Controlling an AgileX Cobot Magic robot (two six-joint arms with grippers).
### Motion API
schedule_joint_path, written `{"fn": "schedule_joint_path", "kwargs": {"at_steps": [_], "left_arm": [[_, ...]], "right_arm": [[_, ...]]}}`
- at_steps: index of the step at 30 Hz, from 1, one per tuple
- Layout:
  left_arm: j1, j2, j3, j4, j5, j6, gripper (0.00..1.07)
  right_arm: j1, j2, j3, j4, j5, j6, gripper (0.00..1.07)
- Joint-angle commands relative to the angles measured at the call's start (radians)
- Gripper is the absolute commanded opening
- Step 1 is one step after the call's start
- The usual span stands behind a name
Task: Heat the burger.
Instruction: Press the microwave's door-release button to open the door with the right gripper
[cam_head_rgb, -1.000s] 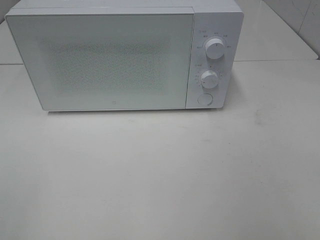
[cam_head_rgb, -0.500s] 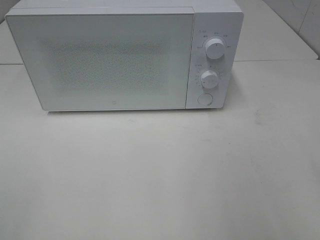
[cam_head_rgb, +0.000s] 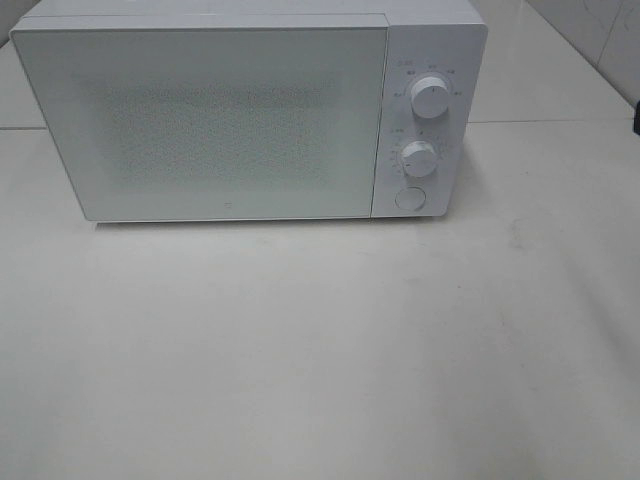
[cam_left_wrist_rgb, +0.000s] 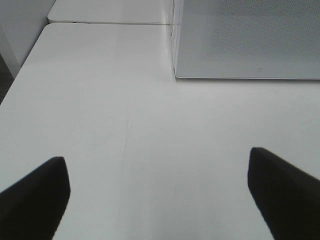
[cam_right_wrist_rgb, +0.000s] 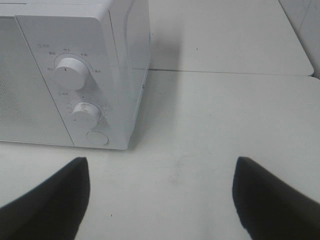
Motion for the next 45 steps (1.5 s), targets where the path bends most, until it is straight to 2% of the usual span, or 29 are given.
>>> {"fn": "schedule_joint_path", "kwargs": {"at_steps": [1, 12, 14, 20, 23, 25, 26, 28, 29, 31, 33, 34, 36, 37, 40, 42, 43, 45], "left_arm": [[0.005, -0.018, 0.0, -0.007, -0.007, -0.007, 0.88], [0.005, -0.018, 0.0, -0.007, -0.007, -0.007, 0.88], [0.005, -0.018, 0.0, -0.007, -0.007, -0.007, 0.88], [0.005, -0.018, 0.0, -0.007, -0.007, -0.007, 0.88], [0.005, -0.018, 0.0, -0.007, -0.007, -0.007, 0.88], [0.005, -0.018, 0.0, -0.007, -0.007, -0.007, 0.88], [0.005, -0.018, 0.0, -0.007, -0.007, -0.007, 0.88], [0.005, -0.018, 0.0, -0.007, -0.007, -0.007, 0.88], [0.005, -0.018, 0.0, -0.007, -0.007, -0.007, 0.88], [0.005, -0.018, 0.0, -0.007, -0.007, -0.007, 0.88], [0.005, -0.018, 0.0, -0.007, -0.007, -0.007, 0.88], [0.005, -0.018, 0.0, -0.007, -0.007, -0.007, 0.88], [0.005, -0.018, 0.0, -0.007, -0.007, -0.007, 0.88], [0.005, -0.018, 0.0, -0.007, -0.007, -0.007, 0.88], [0.005, -0.018, 0.0, -0.007, -0.007, -0.007, 0.88], [0.005, -0.018, 0.0, -0.007, -0.007, -0.007, 0.88], [0.005, -0.018, 0.0, -0.007, -0.007, -0.007, 0.88], [0.005, -0.018, 0.0, -0.007, -0.007, -0.007, 0.88]], "right_arm": [[-0.007, 0.048, 0.021, -0.002, -0.112, -0.01, 0.76], [-0.007, 0.287, 0.12, -0.01, -0.507, -0.017, 0.76], [-0.006, 0.362, 0.147, -0.01, -0.626, -0.043, 0.76], [0.025, 0.478, 0.165, 0.013, -0.715, -0.134, 0.76], [0.067, 0.556, 0.173, 0.081, -0.79, -0.202, 0.76], [0.145, 0.643, 0.18, 0.209, -0.903, -0.279, 0.76], [0.145, 0.643, 0.18, 0.209, -0.903, -0.279, 0.76], [0.223, 0.699, 0.18, 0.33, -0.981, -0.331, 0.76], [0.223, 0.699, 0.18, 0.33, -0.981, -0.331, 0.76], [0.311, 0.751, 0.18, 0.432, -1.067, -0.363, 0.76], [0.333, 0.764, 0.18, 0.46, -1.087, -0.368, 0.76], [0.389, 0.791, 0.179, 0.535, -1.132, -0.375, 0.76], [0.411, 0.802, 0.179, 0.564, -1.148, -0.377, 0.76], [0.464, 0.827, 0.179, 0.627, -1.189, -0.377, 0.76], [0.489, 0.838, 0.179, 0.656, -1.21, -0.377, 0.76], [0.577, 0.871, 0.171, 0.767, -1.266, -0.377, 0.76], [0.577, 0.871, 0.171, 0.767, -1.266, -0.377, 0.76], [0.634, 0.895, 0.15, 0.852, -1.277, -0.38, 0.76]]}}
